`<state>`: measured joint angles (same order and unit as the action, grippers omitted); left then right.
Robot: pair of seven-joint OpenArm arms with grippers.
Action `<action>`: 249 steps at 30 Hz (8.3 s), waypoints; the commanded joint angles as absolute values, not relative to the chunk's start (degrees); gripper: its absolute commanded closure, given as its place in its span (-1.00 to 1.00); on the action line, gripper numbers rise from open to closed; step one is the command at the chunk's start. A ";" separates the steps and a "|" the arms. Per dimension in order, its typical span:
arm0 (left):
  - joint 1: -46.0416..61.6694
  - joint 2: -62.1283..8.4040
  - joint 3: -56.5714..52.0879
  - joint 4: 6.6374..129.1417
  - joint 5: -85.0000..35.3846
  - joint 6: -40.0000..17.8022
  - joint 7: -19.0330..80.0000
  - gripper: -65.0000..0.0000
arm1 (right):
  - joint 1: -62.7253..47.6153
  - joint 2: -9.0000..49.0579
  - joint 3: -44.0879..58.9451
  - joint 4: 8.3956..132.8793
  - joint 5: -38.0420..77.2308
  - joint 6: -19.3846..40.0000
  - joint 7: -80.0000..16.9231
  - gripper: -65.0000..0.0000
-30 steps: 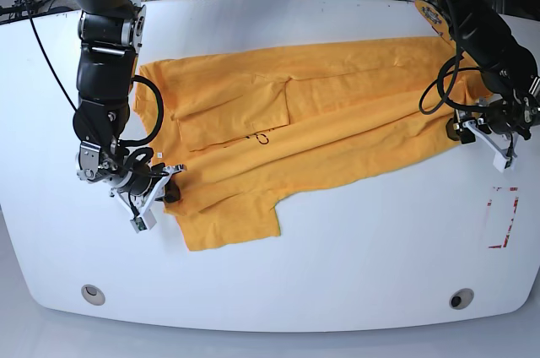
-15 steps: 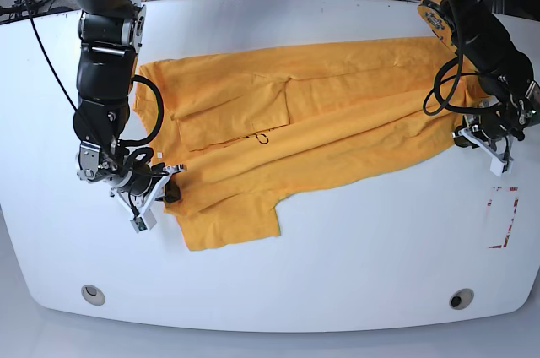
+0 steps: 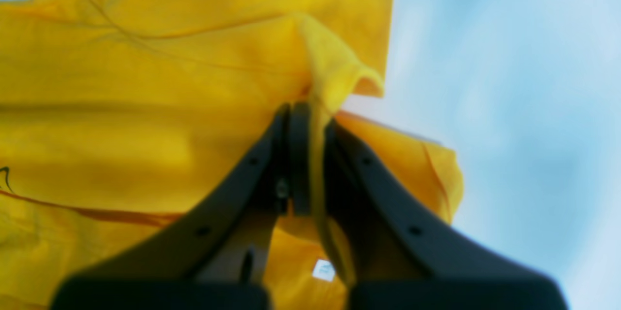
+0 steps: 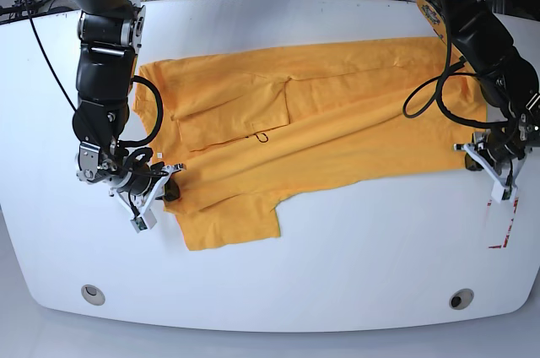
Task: Fold the T-shirt properly
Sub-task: 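Fold the shirt's side edge inward with the left gripper toward the right gripper, then lift the shirt with both grippers and pull it toward the robot, then lay the shirt down with both grippers, folding its edge over, then open both grippers and regrasp the folded edge of the shirt, then drag the folded edge with both grippers away from the shirt body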
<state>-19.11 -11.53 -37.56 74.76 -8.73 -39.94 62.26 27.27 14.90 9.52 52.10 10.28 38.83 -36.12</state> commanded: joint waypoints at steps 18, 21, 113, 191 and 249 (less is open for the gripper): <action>-29.67 -12.00 -33.71 90.77 -9.71 -40.00 67.56 1.00 | 36.00 16.66 9.63 62.99 10.42 39.08 -42.51 1.00; -32.48 -11.91 -33.71 92.26 -9.71 -40.00 67.56 1.00 | 38.81 16.92 9.54 64.22 10.42 39.08 -44.18 1.00; -0.75 -15.43 -42.68 112.04 -9.98 -40.00 76.53 1.00 | -2.42 16.13 27.21 111.87 11.21 40.00 -67.65 1.00; 5.58 -18.33 -38.02 95.52 -9.71 -40.00 61.32 -0.21 | 4.26 9.19 38.73 91.38 15.96 40.00 -70.81 -0.50; 16.22 -12.70 -37.76 100.79 -4.09 -40.00 60.44 1.00 | -6.46 11.82 41.71 99.38 15.87 40.00 -74.86 1.00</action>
<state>15.53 -12.08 -37.28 98.59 -5.41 -40.36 60.31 -6.44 9.74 41.30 97.67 16.82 40.10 -74.98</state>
